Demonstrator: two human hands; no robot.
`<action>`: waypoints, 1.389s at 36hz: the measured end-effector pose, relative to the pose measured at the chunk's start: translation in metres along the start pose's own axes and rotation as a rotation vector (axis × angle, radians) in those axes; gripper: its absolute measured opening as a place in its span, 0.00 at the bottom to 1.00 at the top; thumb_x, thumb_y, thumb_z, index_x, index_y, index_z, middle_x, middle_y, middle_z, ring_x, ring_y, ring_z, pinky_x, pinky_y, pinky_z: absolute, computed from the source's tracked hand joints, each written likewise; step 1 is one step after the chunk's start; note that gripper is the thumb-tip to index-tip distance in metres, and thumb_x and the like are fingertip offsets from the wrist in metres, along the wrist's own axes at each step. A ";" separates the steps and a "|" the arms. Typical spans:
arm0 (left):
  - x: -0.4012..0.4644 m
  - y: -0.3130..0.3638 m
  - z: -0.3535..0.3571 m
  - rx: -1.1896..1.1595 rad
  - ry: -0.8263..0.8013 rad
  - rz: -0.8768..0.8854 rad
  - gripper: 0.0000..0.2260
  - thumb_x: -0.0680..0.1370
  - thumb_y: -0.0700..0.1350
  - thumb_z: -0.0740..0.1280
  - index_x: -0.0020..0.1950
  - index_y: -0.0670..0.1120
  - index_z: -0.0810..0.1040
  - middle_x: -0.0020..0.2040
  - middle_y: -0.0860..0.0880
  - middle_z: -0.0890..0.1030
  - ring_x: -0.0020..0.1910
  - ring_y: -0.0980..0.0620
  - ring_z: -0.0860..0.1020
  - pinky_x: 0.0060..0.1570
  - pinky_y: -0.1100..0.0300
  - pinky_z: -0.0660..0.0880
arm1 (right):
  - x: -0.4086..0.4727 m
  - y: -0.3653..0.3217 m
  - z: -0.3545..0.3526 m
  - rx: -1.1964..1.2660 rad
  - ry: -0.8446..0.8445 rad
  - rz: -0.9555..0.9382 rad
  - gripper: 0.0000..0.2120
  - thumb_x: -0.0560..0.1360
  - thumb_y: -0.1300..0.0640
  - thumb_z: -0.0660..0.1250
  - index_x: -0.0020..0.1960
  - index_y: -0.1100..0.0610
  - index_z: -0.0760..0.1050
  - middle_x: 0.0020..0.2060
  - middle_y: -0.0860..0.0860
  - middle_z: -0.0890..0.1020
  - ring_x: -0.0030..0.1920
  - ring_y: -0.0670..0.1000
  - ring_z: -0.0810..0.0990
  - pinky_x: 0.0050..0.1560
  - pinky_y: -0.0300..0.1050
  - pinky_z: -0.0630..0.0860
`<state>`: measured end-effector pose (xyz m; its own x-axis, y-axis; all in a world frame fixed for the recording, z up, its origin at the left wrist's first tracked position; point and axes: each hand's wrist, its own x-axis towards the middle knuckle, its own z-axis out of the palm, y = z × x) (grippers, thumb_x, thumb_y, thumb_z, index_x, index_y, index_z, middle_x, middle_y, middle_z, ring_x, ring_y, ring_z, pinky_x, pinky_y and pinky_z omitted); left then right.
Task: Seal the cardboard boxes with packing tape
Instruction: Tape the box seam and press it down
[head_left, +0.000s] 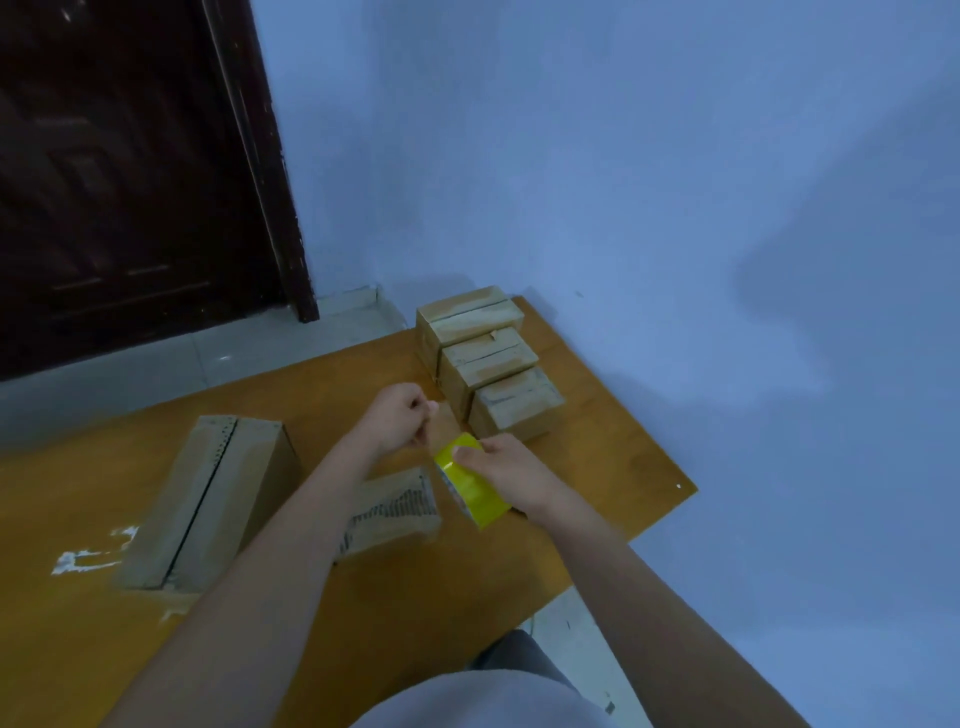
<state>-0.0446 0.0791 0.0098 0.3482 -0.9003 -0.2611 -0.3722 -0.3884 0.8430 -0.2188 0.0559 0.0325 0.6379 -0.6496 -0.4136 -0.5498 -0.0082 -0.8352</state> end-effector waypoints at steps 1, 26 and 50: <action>0.001 0.001 0.000 0.001 0.009 0.006 0.13 0.82 0.40 0.60 0.36 0.42 0.68 0.32 0.44 0.76 0.32 0.50 0.76 0.33 0.58 0.75 | 0.000 0.003 0.000 -0.026 0.006 0.028 0.17 0.72 0.44 0.63 0.34 0.56 0.68 0.29 0.54 0.68 0.30 0.53 0.69 0.36 0.48 0.64; 0.014 -0.027 0.016 -0.231 -0.110 -0.173 0.10 0.79 0.37 0.65 0.37 0.41 0.70 0.32 0.44 0.74 0.30 0.50 0.74 0.30 0.61 0.73 | -0.031 0.047 0.021 0.286 0.059 -0.150 0.08 0.80 0.54 0.61 0.44 0.57 0.74 0.33 0.46 0.76 0.34 0.47 0.75 0.37 0.41 0.73; 0.004 -0.076 0.050 0.260 0.162 -0.121 0.08 0.80 0.44 0.63 0.47 0.39 0.74 0.46 0.38 0.77 0.48 0.39 0.75 0.47 0.49 0.72 | -0.006 0.054 0.058 0.016 0.054 0.256 0.13 0.79 0.50 0.59 0.38 0.55 0.67 0.29 0.48 0.67 0.28 0.45 0.67 0.30 0.39 0.64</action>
<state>-0.0576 0.0947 -0.0784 0.5283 -0.8096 -0.2559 -0.5200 -0.5467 0.6563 -0.2213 0.1035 -0.0306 0.4489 -0.6688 -0.5927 -0.6806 0.1739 -0.7117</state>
